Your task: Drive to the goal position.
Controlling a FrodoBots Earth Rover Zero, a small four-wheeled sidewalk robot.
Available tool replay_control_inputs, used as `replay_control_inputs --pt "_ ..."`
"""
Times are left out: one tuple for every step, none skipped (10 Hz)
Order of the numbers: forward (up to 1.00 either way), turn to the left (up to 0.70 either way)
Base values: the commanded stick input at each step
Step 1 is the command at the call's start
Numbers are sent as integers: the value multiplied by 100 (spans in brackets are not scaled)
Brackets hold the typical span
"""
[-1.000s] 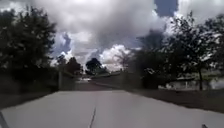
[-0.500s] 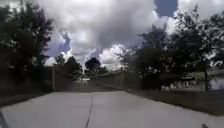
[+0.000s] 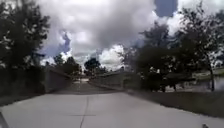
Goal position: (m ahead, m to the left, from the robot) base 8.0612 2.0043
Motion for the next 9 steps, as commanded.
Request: replay_control_inputs --pt "85 0" --pt "85 0" --pt "85 0" --pt "85 1" --pt "85 31" --pt "85 31" --pt "85 8" --pt "85 0" --pt "85 0"
